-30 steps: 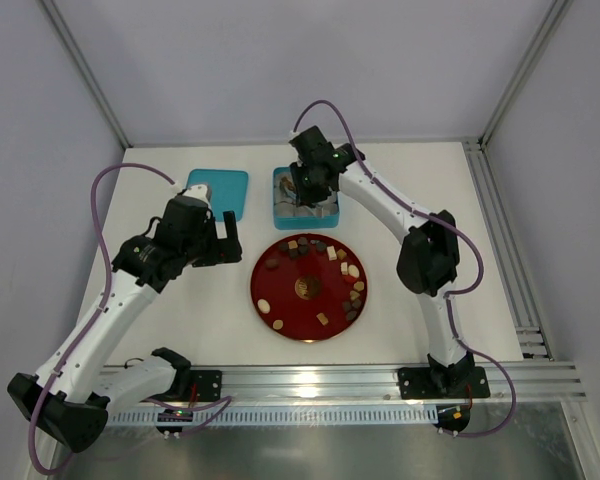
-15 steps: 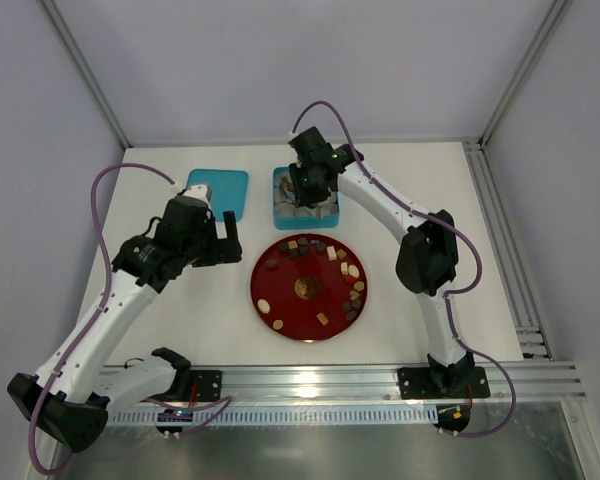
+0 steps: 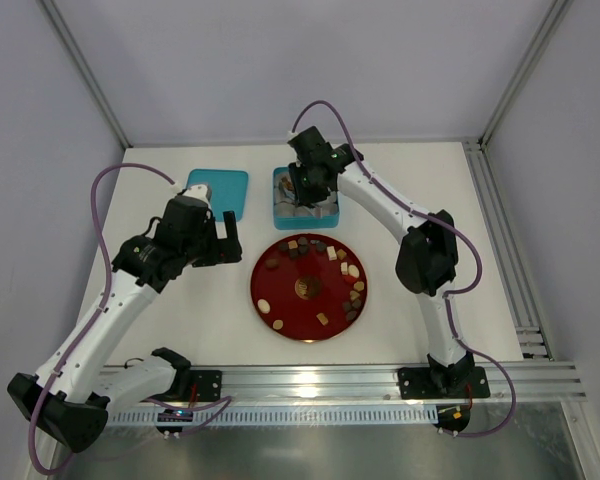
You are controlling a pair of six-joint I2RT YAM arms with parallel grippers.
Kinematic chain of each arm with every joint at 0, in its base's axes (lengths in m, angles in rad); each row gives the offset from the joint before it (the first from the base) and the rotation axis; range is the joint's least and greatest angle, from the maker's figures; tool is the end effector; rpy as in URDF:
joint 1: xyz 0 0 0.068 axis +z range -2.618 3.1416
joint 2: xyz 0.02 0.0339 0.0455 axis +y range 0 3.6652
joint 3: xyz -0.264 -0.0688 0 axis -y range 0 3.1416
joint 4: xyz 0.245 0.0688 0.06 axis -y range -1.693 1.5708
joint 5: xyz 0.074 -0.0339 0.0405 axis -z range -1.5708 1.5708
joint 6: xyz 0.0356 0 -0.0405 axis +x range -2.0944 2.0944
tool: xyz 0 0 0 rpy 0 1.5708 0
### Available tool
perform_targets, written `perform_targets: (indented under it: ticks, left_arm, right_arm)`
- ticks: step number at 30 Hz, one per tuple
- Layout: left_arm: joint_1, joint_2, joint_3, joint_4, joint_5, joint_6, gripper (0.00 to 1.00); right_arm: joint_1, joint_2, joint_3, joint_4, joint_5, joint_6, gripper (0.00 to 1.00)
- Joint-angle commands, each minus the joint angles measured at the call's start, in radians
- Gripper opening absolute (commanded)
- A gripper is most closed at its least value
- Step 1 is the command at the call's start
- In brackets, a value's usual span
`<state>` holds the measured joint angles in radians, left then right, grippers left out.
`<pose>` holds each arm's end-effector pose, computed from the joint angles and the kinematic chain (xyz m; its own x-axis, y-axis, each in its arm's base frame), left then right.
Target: Pack the chocolate
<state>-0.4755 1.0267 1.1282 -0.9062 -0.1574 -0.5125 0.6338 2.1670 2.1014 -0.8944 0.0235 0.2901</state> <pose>0.1774 -0.0851 0.3452 -0.7327 -0.1675 -0.6596 -0.0043 0.9704 -0.2415 0.3869 0.2833 0.2860 -0.7988 -0.2322 -0.5551 -0.3681 0.9183 0.1456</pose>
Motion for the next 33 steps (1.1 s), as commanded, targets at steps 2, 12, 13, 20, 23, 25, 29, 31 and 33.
perform_targets:
  ticks: [2, 12, 13, 20, 23, 25, 29, 31, 33]
  left_arm:
    - [0.005, -0.008, 0.013, 0.024, -0.011, 0.014, 1.0]
    - [0.005, -0.007, 0.013, 0.024, -0.01, 0.014, 1.0]
    - [0.005, -0.008, 0.012, 0.026, -0.01, 0.014, 1.0]
    - [0.005, -0.007, 0.012, 0.027, -0.008, 0.014, 1.0]
    - [0.005, -0.005, 0.013, 0.027, -0.01, 0.014, 1.0]
    - [0.005, -0.005, 0.013, 0.027, -0.01, 0.014, 1.0]
    - [0.005, -0.008, 0.016, 0.024, -0.011, 0.014, 1.0]
    - [0.005, -0.007, 0.019, 0.024, -0.011, 0.014, 1.0]
    - [0.005, -0.007, 0.021, 0.023, -0.011, 0.014, 1.0]
  right_arm:
    - [0.012, 0.007, 0.039, 0.02, 0.01, -0.006, 0.34]
    - [0.017, 0.01, 0.042, 0.017, 0.019, -0.008, 0.4]
    - [0.015, 0.01, 0.042, 0.017, 0.019, -0.009, 0.4]
    - [0.017, 0.005, 0.049, 0.015, 0.032, -0.012, 0.4]
    - [0.017, 0.002, 0.069, 0.003, 0.046, -0.019, 0.4]
    - [0.017, -0.001, 0.088, -0.003, 0.055, -0.023, 0.4]
    - [0.015, -0.019, 0.103, -0.015, 0.069, -0.026, 0.4]
    - [0.015, -0.032, 0.103, -0.018, 0.073, -0.028, 0.4]
    - [0.015, -0.055, 0.1, -0.028, 0.085, -0.028, 0.4]
